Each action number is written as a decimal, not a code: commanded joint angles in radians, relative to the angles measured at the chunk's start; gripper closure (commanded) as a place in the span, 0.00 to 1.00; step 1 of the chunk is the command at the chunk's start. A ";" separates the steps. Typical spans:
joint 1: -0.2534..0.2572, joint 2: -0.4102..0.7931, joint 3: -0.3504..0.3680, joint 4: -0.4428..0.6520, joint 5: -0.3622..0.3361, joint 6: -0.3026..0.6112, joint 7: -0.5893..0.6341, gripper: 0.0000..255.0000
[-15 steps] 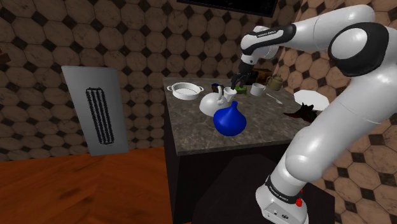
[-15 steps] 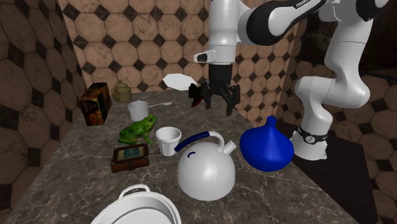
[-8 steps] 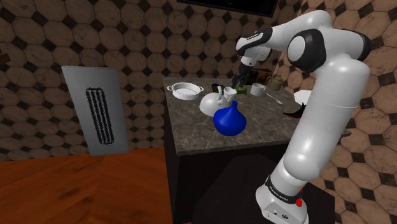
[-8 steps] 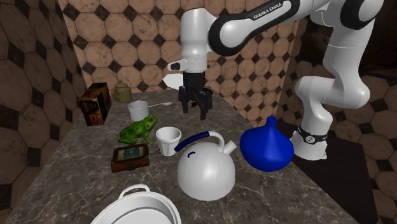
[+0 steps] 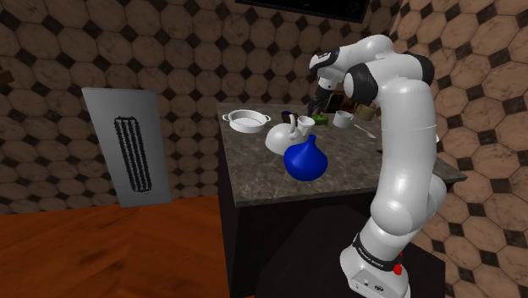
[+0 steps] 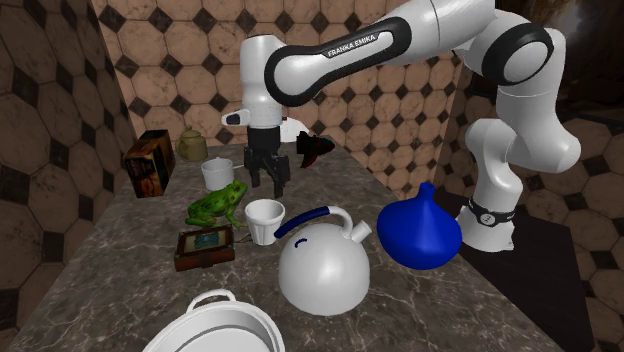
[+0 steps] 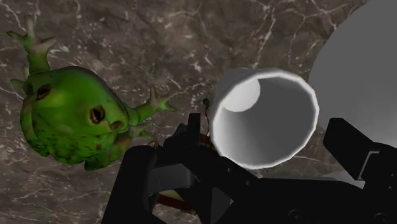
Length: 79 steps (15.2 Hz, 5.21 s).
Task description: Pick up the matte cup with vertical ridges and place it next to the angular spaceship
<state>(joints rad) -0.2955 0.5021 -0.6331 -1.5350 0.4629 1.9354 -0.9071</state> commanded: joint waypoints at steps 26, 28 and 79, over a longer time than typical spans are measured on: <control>-0.076 0.146 0.042 0.095 0.071 0.031 -0.048 1.00; -0.076 0.141 0.040 0.102 0.068 0.021 -0.045 1.00; -0.363 -0.030 -0.092 0.258 -0.017 -0.348 -0.324 1.00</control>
<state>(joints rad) -0.6422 0.4715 -0.7215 -1.2779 0.4442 1.5911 -1.2109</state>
